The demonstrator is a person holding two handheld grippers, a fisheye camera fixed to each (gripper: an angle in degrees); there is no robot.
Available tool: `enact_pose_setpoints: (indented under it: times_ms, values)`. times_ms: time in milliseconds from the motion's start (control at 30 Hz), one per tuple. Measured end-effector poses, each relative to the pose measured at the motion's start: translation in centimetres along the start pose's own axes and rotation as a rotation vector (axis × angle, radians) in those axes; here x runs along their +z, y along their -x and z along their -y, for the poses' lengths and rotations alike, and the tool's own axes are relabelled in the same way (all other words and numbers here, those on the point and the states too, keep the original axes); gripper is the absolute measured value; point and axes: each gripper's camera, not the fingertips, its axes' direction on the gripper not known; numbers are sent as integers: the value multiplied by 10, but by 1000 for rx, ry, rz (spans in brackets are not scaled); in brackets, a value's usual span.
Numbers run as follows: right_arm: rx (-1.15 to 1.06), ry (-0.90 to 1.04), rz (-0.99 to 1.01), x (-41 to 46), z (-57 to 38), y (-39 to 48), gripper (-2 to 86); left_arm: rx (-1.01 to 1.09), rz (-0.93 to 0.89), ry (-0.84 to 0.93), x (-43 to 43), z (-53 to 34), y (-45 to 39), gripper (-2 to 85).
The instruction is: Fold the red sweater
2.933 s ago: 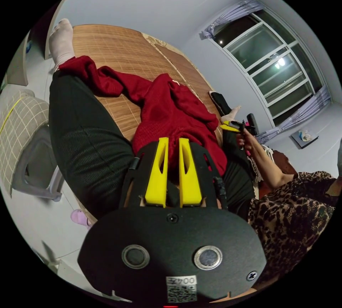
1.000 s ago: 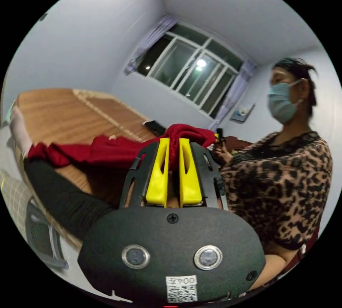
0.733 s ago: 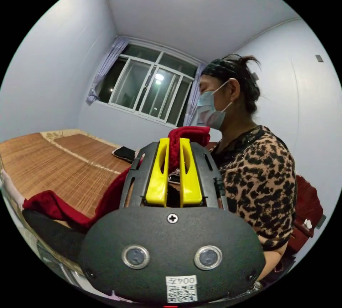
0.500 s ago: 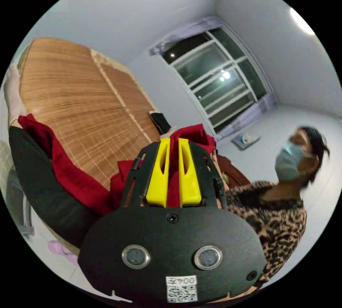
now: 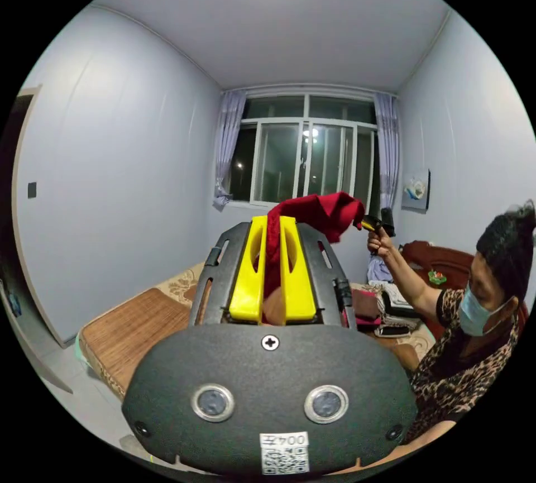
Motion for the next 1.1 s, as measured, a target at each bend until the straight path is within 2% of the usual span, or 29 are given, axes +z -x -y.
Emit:
enact_pose_setpoints:
  times_ms: [133,300,400,467,500,600,833,1100]
  values:
    - [12,227,-127,29,-90,-11,50,18,-2,190,52,-94,-8,12]
    - [202,540,-211,106,-290,-80,51,-130,26,593,171,-318,5,13]
    - [299,692,-260,149,-395,-113,51,-221,51,812,229,-422,2,14]
    - [367,800,-266,168,-443,-127,51,-268,23,924,253,-456,-1,15]
    - [396,875,-268,178,-466,-131,51,-260,7,991,266,-463,-6,15]
    - [395,987,-272,188,-489,-123,51,-191,-6,1036,284,-432,-15,17]
    - [428,1024,-261,185,-493,-111,51,-133,-61,1147,309,-387,-15,17]
    - [443,1169,-215,182,-511,-81,52,-100,-162,1349,334,-372,-35,23]
